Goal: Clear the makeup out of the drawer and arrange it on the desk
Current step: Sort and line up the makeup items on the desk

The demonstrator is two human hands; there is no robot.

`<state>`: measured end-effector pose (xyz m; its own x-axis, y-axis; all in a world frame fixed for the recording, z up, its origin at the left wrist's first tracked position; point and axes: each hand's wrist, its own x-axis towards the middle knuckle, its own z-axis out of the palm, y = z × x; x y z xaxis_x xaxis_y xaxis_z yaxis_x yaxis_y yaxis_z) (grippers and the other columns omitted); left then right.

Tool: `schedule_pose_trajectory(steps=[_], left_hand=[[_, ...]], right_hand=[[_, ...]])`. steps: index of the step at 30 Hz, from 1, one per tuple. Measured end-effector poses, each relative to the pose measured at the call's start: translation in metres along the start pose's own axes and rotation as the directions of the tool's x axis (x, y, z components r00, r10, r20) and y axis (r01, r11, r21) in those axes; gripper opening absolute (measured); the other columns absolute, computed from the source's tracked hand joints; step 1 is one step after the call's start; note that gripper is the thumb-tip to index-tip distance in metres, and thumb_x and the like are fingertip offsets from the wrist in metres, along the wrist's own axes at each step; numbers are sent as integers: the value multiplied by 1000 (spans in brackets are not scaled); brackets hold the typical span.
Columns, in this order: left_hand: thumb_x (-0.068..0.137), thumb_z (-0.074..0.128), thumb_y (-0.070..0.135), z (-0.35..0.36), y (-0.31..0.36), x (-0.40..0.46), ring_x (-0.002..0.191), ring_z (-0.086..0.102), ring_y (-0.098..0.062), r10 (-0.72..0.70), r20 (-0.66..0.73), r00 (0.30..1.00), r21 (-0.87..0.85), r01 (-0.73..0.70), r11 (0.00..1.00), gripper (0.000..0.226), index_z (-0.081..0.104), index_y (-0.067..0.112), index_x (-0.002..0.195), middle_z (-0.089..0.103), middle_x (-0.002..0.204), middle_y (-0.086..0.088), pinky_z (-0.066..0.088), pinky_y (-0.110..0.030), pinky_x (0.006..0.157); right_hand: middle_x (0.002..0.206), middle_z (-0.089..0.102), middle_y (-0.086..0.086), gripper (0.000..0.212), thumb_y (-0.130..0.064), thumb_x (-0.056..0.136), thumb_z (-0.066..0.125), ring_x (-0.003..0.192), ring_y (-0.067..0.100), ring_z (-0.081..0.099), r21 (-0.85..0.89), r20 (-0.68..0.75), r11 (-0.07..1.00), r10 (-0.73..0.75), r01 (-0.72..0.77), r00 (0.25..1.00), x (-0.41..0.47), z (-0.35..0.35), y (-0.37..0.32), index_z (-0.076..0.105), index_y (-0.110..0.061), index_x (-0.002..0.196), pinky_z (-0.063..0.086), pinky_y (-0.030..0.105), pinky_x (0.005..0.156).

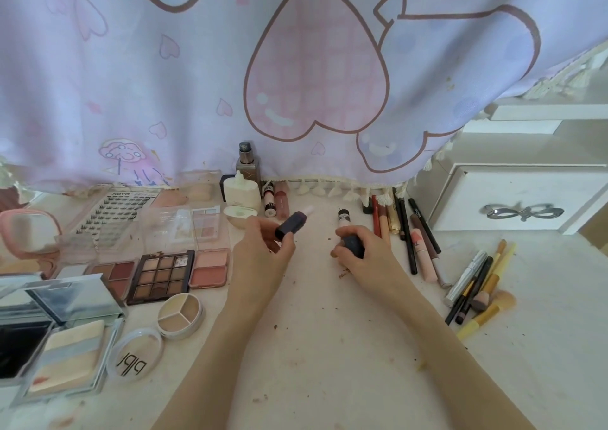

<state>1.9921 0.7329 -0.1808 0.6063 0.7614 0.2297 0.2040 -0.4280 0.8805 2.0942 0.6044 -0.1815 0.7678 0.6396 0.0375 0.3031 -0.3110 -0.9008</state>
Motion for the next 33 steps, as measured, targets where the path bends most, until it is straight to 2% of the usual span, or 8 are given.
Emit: schedule_pose_trajectory(steps=[6, 11, 14, 17, 21, 24, 27, 33], left_hand=[[86, 60, 27, 13, -6, 6, 73, 50, -16, 4, 62, 998, 259, -20, 966, 20, 46, 14, 89, 54, 82, 0, 34, -23, 59], [85, 62, 28, 25, -7, 16, 86, 48, -18, 54, 155, 986, 363, -108, 925, 23, 47, 14, 97, 49, 90, 1, 33, -24, 67], [88, 60, 23, 25, -7, 15, 97, 47, -17, 135, 201, 970, 352, -201, 914, 25, 51, 14, 110, 51, 102, 1, 37, -24, 78], [89, 57, 19, 23, -9, 16, 104, 46, -20, 223, 222, 949, 381, -295, 876, 26, 55, 16, 114, 51, 112, -3, 40, -29, 87], [90, 54, 18, 24, -12, 16, 101, 50, -25, 330, 266, 906, 429, -418, 801, 29, 59, 17, 119, 55, 112, -4, 43, -38, 81], [95, 45, 16, 23, -16, 17, 110, 47, -25, 334, 287, 898, 514, -439, 737, 34, 53, 18, 127, 52, 123, 1, 34, -33, 77], [89, 48, 6, 20, -16, 19, 104, 52, -29, 343, 261, 902, 518, -431, 739, 31, 61, 14, 116, 58, 117, -1, 41, -37, 74], [82, 41, 12, 22, -17, 18, 87, 54, -26, 388, 299, 872, 406, -484, 775, 36, 67, 13, 108, 57, 96, -5, 48, -39, 67]], right_hand=[[94, 65, -1, 24, -17, 88, 62, 54, 0, 62, 136, -88, 991, 28, -16, 996, 3, 5, -1, 51, -15, 109, 46, 8, 55], [94, 65, 5, 24, -22, 87, 63, 63, -1, 64, 42, -162, 999, 13, -7, 987, 9, 4, 2, 54, -19, 110, 45, 6, 60], [95, 64, 5, 20, -23, 88, 60, 82, 18, 65, -16, -232, 1000, 4, -8, 973, 15, 1, 3, 54, -24, 108, 48, 20, 71], [88, 62, -1, 28, -14, 93, 51, 86, 19, 63, -13, -214, 1000, 24, -27, 977, 20, -1, -2, 54, -22, 119, 50, 20, 74], [109, 65, 1, 38, -20, 88, 54, 96, 21, 65, -6, -214, 998, 53, -56, 975, 35, 3, -15, 53, -13, 125, 49, 41, 94], [112, 65, -2, 39, -30, 87, 58, 96, 9, 56, -42, -232, 995, 78, -90, 970, 46, 6, -23, 54, -16, 123, 41, 22, 89], [101, 61, -4, 32, -29, 89, 58, 91, 8, 51, -37, -217, 993, 105, -116, 971, 54, 10, -27, 56, -14, 117, 34, 4, 63], [94, 60, 2, 35, -22, 86, 60, 96, 23, 63, 21, -225, 981, 192, -192, 955, 61, 21, -20, 54, -8, 117, 49, 33, 86]])
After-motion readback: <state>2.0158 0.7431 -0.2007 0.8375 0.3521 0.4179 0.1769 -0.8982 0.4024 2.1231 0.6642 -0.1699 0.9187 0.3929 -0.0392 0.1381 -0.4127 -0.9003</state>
